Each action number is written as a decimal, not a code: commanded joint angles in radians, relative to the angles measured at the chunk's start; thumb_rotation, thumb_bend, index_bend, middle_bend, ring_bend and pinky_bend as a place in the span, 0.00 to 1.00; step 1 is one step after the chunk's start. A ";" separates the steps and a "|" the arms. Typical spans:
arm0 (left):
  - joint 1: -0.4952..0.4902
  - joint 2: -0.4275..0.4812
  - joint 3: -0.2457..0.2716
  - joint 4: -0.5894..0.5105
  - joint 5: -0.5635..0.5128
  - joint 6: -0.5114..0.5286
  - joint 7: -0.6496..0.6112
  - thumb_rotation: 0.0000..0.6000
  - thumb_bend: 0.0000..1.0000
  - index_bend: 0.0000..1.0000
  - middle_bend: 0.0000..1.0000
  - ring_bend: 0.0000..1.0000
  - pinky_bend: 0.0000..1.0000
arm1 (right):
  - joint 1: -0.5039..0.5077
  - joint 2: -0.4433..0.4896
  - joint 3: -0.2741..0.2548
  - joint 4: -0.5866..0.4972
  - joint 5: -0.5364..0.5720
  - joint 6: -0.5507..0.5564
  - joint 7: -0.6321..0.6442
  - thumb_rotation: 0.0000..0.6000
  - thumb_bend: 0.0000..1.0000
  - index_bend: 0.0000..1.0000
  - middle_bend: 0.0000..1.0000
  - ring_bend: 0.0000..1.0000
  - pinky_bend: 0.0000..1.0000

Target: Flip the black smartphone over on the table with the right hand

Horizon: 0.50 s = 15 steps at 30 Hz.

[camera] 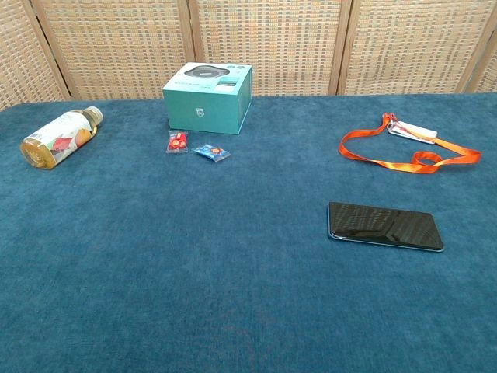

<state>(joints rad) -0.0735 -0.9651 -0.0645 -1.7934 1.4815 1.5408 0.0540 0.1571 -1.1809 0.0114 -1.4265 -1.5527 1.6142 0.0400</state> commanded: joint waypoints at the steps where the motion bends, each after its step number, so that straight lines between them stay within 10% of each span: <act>1: 0.003 0.001 0.001 -0.003 0.004 0.006 -0.001 1.00 0.00 0.00 0.00 0.00 0.00 | -0.002 -0.004 0.002 0.003 -0.008 -0.002 -0.001 1.00 0.00 0.00 0.00 0.00 0.00; 15: -0.008 -0.010 -0.011 -0.008 -0.023 -0.016 0.031 1.00 0.00 0.00 0.00 0.00 0.00 | 0.120 -0.018 -0.023 -0.056 -0.087 -0.230 -0.055 1.00 0.14 0.09 0.00 0.00 0.00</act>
<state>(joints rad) -0.0794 -0.9737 -0.0736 -1.7995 1.4612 1.5273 0.0817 0.2397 -1.1927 -0.0096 -1.4588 -1.6227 1.4335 0.0079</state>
